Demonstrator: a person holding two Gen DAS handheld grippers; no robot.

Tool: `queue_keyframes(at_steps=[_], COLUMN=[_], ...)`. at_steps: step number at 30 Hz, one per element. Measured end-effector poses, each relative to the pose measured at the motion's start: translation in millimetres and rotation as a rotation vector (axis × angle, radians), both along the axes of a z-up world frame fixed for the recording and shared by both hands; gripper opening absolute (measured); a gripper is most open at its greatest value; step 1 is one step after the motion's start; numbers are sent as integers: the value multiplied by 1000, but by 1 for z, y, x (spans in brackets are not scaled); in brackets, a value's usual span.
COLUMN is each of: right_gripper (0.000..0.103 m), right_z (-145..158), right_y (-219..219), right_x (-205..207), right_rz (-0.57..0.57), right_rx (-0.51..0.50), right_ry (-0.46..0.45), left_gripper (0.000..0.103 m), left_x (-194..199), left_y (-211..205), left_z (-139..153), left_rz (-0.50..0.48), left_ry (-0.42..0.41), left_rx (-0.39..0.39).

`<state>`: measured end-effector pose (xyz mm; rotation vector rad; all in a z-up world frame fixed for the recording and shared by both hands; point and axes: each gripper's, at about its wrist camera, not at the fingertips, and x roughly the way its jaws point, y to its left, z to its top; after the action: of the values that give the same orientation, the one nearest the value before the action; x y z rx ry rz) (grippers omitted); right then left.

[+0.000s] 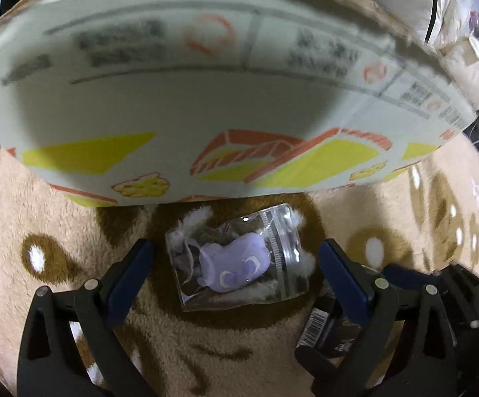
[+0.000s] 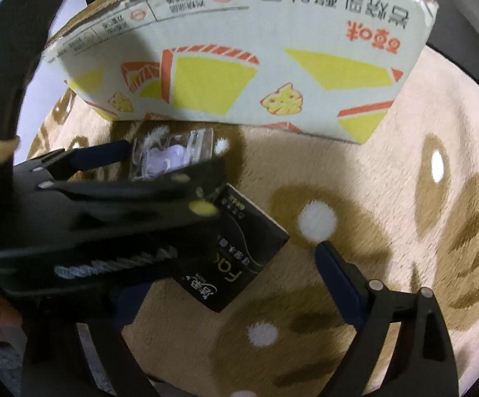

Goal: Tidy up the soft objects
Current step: 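Grasp the black tissue pack with the right tool while the left tool grasps the bagged purple toy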

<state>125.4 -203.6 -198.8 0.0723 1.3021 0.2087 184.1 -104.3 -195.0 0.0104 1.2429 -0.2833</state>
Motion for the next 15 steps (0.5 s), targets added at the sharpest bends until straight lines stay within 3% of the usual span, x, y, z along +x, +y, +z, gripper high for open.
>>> queue_keyframes(at_steps=[3, 7, 15], right_gripper=[98, 98, 97], right_z=[-2, -2, -5], right_y=[0, -1, 9], right_x=[0, 2, 3], right_rz=[-2, -2, 24], right_rx=[-3, -3, -44], right_ry=[0, 5, -18], left_gripper=[98, 98, 83], left_x=[1, 5, 8], left_y=[-8, -9, -7], left_z=[-4, -7, -8], left_rz=[-17, -4, 20], left_ry=[1, 16, 20], left_rx=[29, 2, 21])
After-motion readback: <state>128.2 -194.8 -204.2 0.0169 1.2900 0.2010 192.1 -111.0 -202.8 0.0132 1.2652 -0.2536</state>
